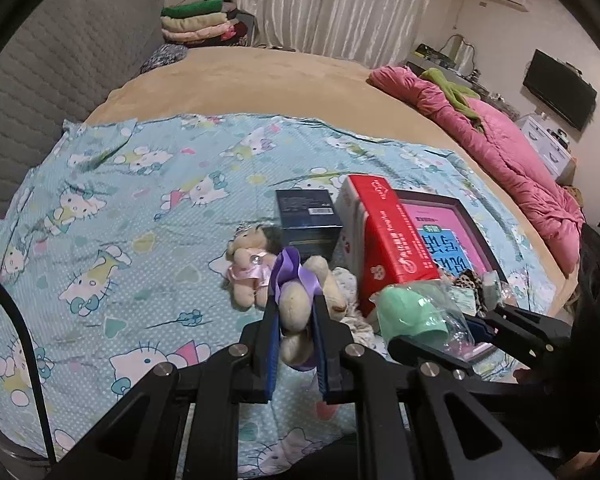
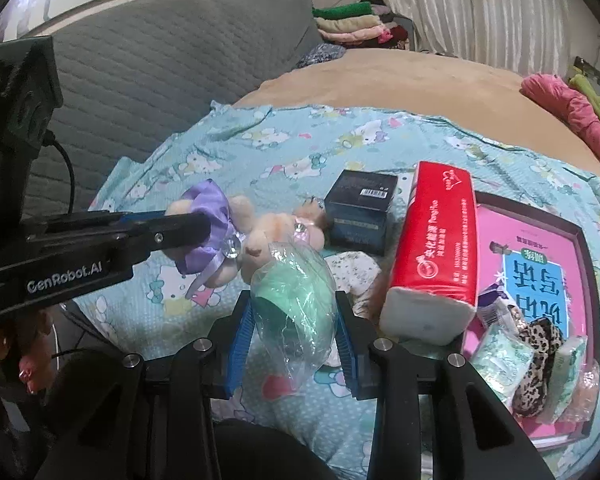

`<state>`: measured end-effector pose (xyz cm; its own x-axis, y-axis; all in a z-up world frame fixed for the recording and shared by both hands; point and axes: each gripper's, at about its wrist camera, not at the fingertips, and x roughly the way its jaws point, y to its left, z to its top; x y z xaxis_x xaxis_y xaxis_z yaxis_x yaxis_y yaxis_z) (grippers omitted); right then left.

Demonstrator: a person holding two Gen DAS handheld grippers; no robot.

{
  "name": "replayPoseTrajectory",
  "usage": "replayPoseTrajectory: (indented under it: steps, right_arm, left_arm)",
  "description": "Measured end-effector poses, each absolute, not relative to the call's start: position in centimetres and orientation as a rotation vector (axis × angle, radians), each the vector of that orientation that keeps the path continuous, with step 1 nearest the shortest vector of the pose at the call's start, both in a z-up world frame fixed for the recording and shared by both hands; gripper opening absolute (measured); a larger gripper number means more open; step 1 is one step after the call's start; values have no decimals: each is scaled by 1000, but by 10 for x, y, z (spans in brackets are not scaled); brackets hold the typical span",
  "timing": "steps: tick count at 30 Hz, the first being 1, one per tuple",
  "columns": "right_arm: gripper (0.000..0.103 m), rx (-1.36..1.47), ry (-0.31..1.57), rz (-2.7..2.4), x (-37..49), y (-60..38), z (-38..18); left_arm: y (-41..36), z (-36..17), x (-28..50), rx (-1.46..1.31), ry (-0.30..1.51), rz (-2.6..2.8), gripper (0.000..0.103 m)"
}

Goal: Organize soft objects

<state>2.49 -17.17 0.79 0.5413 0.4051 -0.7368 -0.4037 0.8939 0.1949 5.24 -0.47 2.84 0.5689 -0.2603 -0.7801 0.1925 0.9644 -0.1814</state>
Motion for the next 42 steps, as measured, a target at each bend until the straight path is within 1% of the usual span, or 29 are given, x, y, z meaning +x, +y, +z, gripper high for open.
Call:
replayPoseTrajectory:
  steps: [19, 28, 42]
  right_arm:
    - [39, 65, 804, 383, 15, -220, 39]
    - [39, 115, 743, 271, 9, -275, 61]
    - [39, 206, 666, 99, -7, -360, 80]
  left_arm:
    - [-49, 64, 34, -49, 875, -338, 15]
    - [-92, 75, 27, -16, 855, -423, 15]
    - [-147, 86, 27, 28, 835, -516, 15]
